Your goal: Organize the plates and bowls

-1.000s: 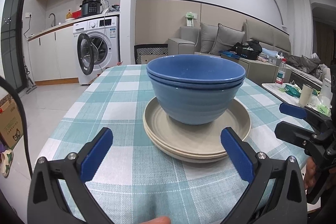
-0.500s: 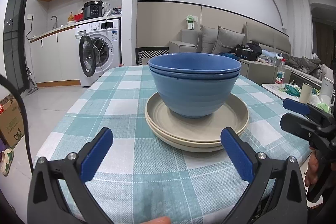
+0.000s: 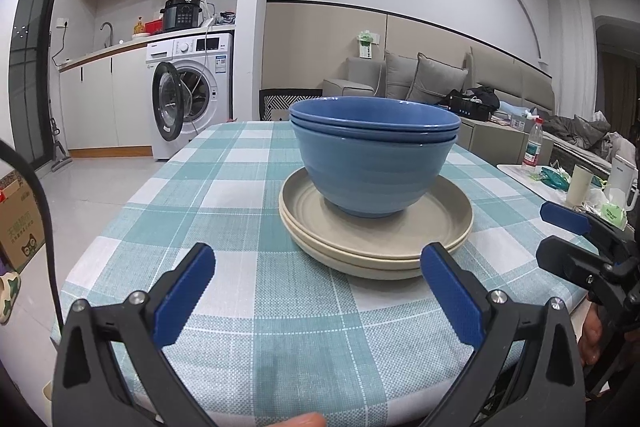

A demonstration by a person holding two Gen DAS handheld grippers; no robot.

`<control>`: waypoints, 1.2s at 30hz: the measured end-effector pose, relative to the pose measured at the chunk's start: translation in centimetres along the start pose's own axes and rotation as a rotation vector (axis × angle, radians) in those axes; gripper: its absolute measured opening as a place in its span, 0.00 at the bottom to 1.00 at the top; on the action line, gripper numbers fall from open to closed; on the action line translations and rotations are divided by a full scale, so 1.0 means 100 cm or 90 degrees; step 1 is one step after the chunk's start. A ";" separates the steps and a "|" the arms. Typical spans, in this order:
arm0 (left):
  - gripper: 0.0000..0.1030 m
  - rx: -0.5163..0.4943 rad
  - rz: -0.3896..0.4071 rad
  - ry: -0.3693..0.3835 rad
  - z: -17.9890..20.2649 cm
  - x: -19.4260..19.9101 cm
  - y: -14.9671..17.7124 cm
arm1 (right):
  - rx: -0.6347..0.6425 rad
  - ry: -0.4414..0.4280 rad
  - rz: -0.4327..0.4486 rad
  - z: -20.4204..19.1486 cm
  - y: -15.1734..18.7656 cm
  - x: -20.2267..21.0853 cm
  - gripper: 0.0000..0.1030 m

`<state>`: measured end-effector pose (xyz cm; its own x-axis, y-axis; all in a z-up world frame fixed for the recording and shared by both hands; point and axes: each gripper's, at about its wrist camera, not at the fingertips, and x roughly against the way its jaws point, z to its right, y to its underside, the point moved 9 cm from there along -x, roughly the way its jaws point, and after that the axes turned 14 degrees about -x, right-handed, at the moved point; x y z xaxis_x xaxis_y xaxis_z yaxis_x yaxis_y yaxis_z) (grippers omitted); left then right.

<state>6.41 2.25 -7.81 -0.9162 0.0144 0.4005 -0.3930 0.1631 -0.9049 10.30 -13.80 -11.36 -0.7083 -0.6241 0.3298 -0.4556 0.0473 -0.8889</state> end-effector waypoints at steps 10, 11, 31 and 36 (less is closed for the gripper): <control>1.00 0.007 0.007 0.000 -0.002 0.002 0.000 | -0.003 -0.003 0.005 -0.001 0.000 0.002 1.00; 1.00 0.007 0.007 0.000 -0.002 0.002 -0.001 | -0.003 -0.003 0.005 -0.001 0.000 0.002 1.00; 1.00 0.008 0.007 -0.001 -0.003 0.004 -0.001 | -0.001 -0.003 0.002 0.000 0.000 0.001 1.00; 1.00 0.013 0.006 0.000 -0.003 0.004 -0.001 | -0.001 -0.002 0.001 0.000 0.000 0.000 1.00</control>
<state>6.09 2.59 -7.54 -0.9197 0.0152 0.3923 -0.3863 0.1433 -0.9112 10.27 -13.82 -11.38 -0.7075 -0.6267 0.3267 -0.4547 0.0499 -0.8892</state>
